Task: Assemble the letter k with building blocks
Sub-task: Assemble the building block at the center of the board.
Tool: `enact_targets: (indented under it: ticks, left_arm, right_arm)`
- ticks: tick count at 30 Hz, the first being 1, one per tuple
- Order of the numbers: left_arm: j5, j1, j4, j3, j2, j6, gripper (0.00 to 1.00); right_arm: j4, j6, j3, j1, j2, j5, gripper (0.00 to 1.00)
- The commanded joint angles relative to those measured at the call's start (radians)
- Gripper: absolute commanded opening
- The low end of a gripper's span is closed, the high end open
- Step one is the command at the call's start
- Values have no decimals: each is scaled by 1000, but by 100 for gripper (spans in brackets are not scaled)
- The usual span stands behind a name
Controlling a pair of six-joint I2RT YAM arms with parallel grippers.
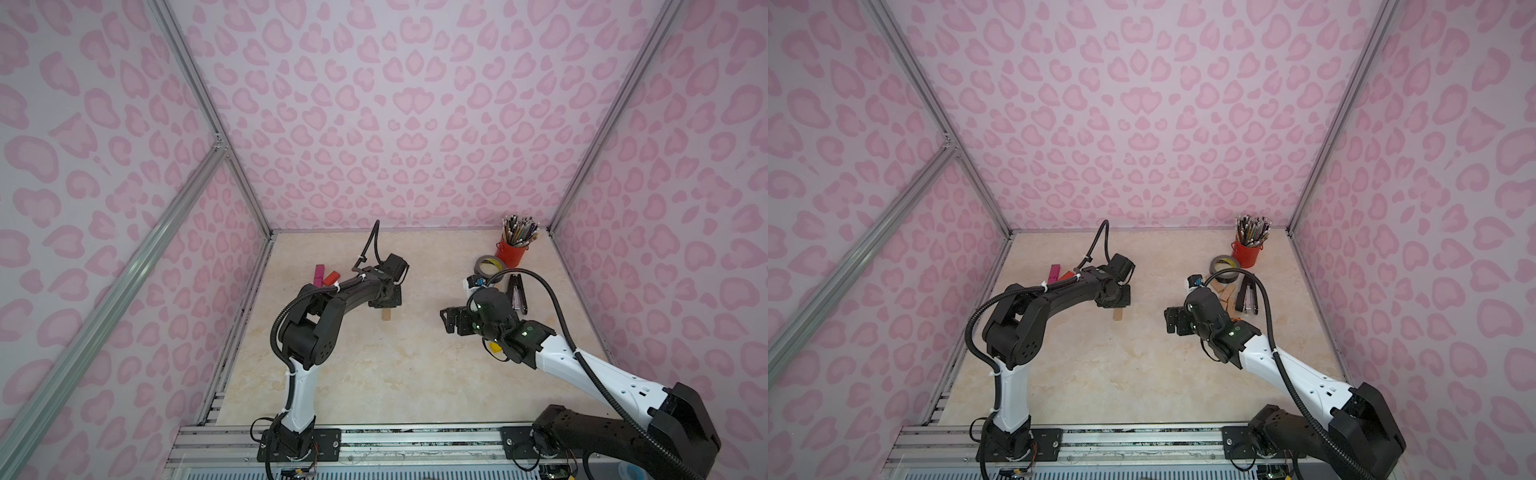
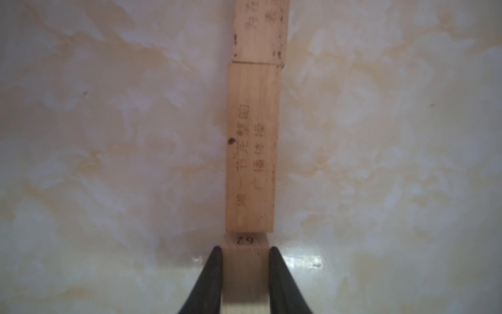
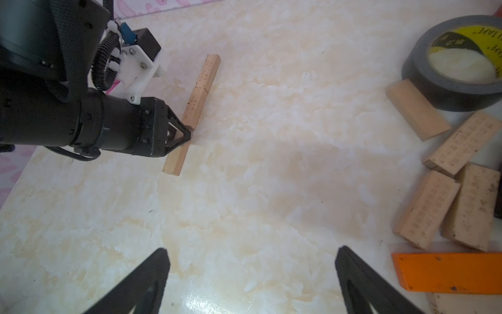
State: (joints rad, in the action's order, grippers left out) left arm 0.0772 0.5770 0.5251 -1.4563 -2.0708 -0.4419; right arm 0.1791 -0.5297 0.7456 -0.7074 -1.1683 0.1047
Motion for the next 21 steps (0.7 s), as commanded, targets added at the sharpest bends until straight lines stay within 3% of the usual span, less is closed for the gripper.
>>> enact_targets:
  ticks: [1, 11, 21]
  left_arm:
    - [-6, -3, 28, -16, -20, 12, 21]
    - [-3, -13, 42, -40, -38, 22, 21]
    - [-13, -12, 49, -53, -41, 29, 28]
  right_arm:
    - [-9, 1, -2, 2, -5, 0, 96]
    - [-10, 4, -1, 5, -11, 1, 96]
    - [-13, 6, 2, 8, -22, -3, 96]
